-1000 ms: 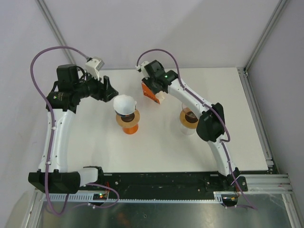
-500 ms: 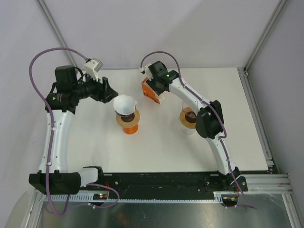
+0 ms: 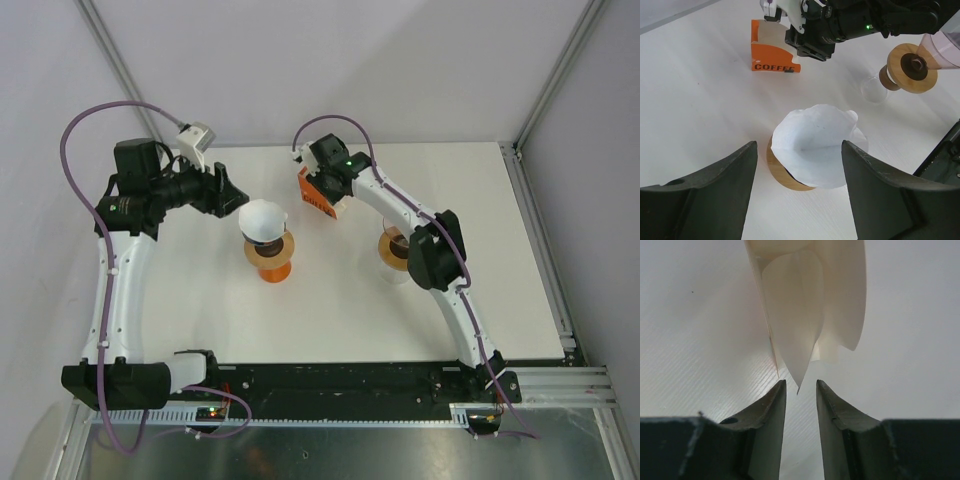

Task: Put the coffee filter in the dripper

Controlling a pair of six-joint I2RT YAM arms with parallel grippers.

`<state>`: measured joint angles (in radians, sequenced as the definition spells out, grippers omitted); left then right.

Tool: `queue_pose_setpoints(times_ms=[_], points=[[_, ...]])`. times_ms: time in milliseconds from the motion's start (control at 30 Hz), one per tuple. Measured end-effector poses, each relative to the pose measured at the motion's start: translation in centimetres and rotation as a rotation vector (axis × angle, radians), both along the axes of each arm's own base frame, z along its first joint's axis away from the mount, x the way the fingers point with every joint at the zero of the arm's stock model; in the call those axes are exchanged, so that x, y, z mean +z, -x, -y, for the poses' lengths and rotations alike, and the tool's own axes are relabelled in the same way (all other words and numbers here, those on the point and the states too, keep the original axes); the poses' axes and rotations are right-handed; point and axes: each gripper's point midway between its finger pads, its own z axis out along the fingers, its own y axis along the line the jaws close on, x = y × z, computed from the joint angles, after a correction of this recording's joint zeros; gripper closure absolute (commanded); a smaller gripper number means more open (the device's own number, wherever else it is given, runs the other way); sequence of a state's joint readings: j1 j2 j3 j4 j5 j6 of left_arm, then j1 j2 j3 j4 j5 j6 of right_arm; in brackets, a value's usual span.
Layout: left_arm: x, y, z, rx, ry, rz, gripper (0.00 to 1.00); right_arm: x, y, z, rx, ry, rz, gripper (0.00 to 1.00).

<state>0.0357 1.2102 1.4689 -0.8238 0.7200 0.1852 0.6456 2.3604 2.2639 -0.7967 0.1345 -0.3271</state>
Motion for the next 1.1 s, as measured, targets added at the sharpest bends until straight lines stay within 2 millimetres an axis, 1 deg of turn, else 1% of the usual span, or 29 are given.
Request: queue_pose_setpoints(times_ms=[200, 400, 433, 500, 567, 833, 933, 1033, 1100], points=[[0.0, 0.0, 0.0, -0.003, 0.003, -0.001, 0.27, -0.2, 0.0, -0.5, 0.021, -0.018, -0.008, 0.78], [0.1, 0.1, 0.1, -0.01, 0.009, 0.0, 0.27, -0.1, 0.0, -1.2, 0.043, -0.046, -0.01, 0.83], [0.1, 0.1, 0.1, -0.01, 0.01, 0.0, 0.27, -0.1, 0.0, -1.2, 0.044, -0.049, -0.01, 0.85], [0.1, 0.1, 0.1, -0.011, 0.011, 0.0, 0.26, -0.1, -0.1, -1.3, 0.046, -0.05, -0.008, 0.94], [0.1, 0.1, 0.1, -0.011, 0.011, 0.0, 0.26, -0.2, -0.1, -1.3, 0.048, -0.047, -0.007, 0.99], [0.1, 0.2, 0.1, -0.015, 0.014, 0.001, 0.26, -0.6, -0.5, -1.4, 0.052, -0.039, 0.018, 1.0], [0.2, 0.2, 0.2, -0.016, 0.014, 0.001, 0.26, -0.9, -0.2, -1.3, 0.048, -0.031, 0.025, 1.0], [0.2, 0.2, 0.2, -0.016, 0.015, 0.001, 0.26, -0.3, 0.2, -1.1, 0.047, -0.033, 0.038, 1.0], [0.2, 0.2, 0.1, -0.016, 0.015, 0.001, 0.26, 0.8, 0.4, -0.9, 0.045, -0.04, 0.055, 1.0]])
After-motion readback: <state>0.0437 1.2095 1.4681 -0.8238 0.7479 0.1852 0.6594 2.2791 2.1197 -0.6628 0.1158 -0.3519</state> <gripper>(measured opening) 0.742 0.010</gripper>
